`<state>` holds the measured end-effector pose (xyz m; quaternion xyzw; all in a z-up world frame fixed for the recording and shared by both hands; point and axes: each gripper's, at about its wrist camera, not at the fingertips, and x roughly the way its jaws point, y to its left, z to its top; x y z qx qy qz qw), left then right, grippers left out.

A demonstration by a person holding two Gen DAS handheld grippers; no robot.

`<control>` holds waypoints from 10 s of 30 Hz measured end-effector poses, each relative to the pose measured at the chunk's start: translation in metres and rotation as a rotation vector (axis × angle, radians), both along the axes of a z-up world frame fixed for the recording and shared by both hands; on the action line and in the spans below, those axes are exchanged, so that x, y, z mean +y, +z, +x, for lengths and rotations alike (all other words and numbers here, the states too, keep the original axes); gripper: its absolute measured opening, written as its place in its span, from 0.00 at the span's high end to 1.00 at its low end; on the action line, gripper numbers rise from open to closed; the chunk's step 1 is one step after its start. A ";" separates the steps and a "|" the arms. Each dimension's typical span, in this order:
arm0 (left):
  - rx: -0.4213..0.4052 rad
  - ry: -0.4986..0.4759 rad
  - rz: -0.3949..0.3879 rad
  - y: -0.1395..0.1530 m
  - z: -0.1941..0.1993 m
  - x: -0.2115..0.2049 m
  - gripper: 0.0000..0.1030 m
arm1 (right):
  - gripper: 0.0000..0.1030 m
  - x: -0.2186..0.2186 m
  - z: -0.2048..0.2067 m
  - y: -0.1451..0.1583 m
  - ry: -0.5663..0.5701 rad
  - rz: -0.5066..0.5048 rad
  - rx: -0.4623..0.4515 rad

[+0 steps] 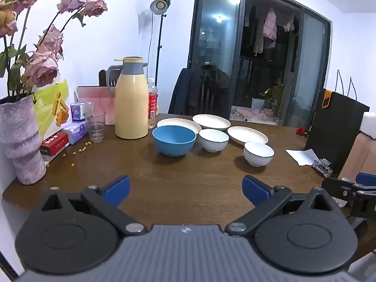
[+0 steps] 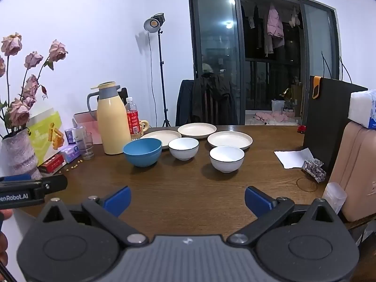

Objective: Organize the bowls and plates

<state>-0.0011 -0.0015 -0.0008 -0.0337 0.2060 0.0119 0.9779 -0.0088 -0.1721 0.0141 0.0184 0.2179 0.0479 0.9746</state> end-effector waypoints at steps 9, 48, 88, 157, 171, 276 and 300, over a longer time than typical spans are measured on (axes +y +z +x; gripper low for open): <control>0.028 -0.018 -0.040 0.001 0.000 -0.004 0.00 | 0.00 -0.002 -0.002 0.001 -0.003 -0.007 0.019; 0.034 -0.023 -0.042 0.006 0.000 -0.007 0.00 | 0.00 -0.008 -0.001 0.005 -0.017 0.027 0.037; 0.034 -0.031 -0.044 0.006 -0.003 -0.012 0.00 | 0.00 -0.005 -0.003 0.004 -0.022 0.026 0.038; 0.057 -0.140 -0.033 0.009 0.202 0.062 0.00 | 0.00 0.039 0.212 -0.009 -0.123 0.045 0.148; 0.082 -0.036 -0.100 0.011 0.257 0.071 0.00 | 0.00 0.029 0.288 -0.003 -0.092 0.046 0.214; 0.818 0.014 -0.110 -0.147 0.692 -0.173 0.71 | 0.91 -0.244 0.657 -0.160 -0.123 0.283 0.707; 0.745 -0.016 -0.063 -0.124 0.677 -0.188 0.86 | 0.94 -0.246 0.642 -0.146 -0.117 0.267 0.638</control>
